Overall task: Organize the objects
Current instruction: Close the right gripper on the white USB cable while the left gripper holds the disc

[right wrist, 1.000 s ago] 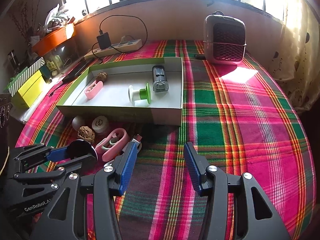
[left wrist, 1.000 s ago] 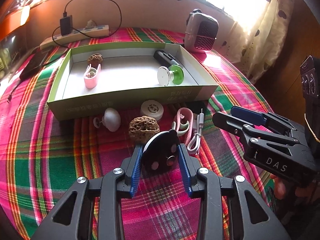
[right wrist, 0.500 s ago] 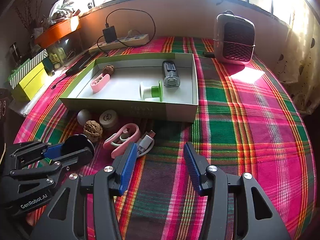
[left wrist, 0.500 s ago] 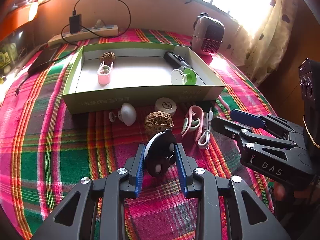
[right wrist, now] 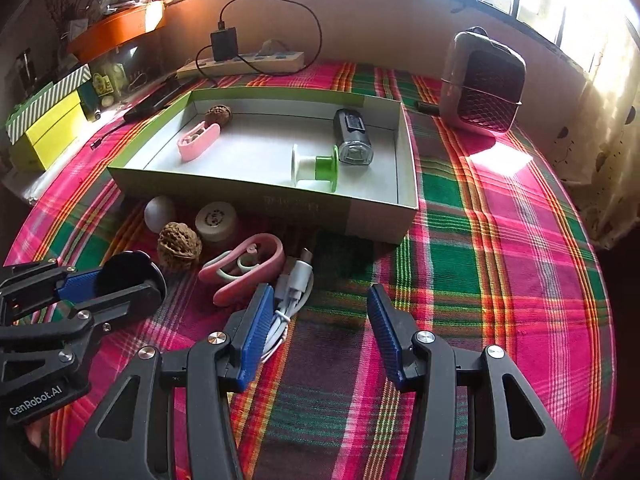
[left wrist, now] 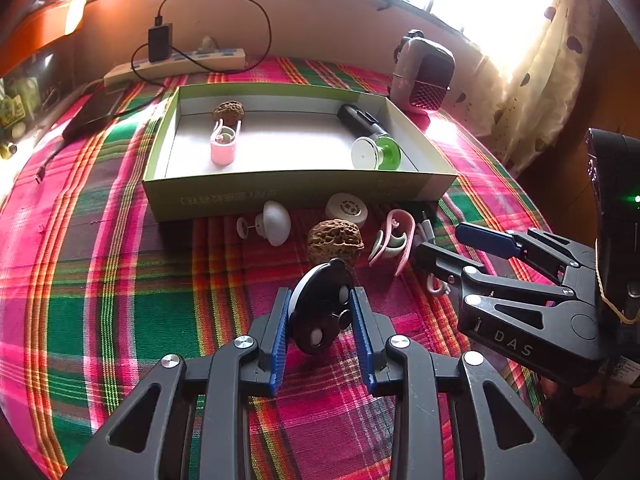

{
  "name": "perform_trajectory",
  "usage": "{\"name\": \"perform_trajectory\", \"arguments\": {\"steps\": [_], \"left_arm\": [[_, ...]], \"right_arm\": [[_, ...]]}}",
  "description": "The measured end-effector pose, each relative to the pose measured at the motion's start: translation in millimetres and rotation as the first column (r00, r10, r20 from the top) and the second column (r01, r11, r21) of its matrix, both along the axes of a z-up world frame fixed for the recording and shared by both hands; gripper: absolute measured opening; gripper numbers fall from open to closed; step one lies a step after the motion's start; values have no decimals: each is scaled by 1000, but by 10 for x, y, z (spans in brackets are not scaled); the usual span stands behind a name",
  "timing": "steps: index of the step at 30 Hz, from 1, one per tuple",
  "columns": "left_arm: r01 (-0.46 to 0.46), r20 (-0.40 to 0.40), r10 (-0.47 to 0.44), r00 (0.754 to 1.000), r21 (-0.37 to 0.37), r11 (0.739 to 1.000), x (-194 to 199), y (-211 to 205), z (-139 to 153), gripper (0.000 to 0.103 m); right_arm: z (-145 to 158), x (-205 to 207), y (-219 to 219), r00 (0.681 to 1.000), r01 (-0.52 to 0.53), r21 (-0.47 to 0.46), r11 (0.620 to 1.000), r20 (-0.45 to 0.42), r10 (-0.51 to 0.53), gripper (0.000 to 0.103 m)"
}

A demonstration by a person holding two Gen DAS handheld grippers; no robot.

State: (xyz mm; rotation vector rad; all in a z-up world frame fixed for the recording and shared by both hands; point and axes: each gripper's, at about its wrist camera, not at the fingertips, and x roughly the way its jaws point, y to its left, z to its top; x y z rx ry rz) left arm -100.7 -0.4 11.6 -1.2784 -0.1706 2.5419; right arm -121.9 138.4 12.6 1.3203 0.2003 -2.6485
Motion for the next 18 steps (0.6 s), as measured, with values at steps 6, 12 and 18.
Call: {"name": "perform_trajectory", "arguments": {"steps": [6, 12, 18], "left_arm": [[1, -1, -1, 1000, 1, 1000, 0, -8, 3, 27], [1, -1, -1, 1000, 2, 1000, 0, -2, 5, 27], [2, -2, -2, 1000, 1, 1000, 4, 1, 6, 27]], "right_arm": [[4, 9, 60, 1000, 15, 8, 1000, 6, -15, 50], [-19, -25, 33, 1000, 5, -13, 1000, 10, -5, 50], [-26, -24, 49, 1000, 11, -31, 999, 0, -11, 50]]}}
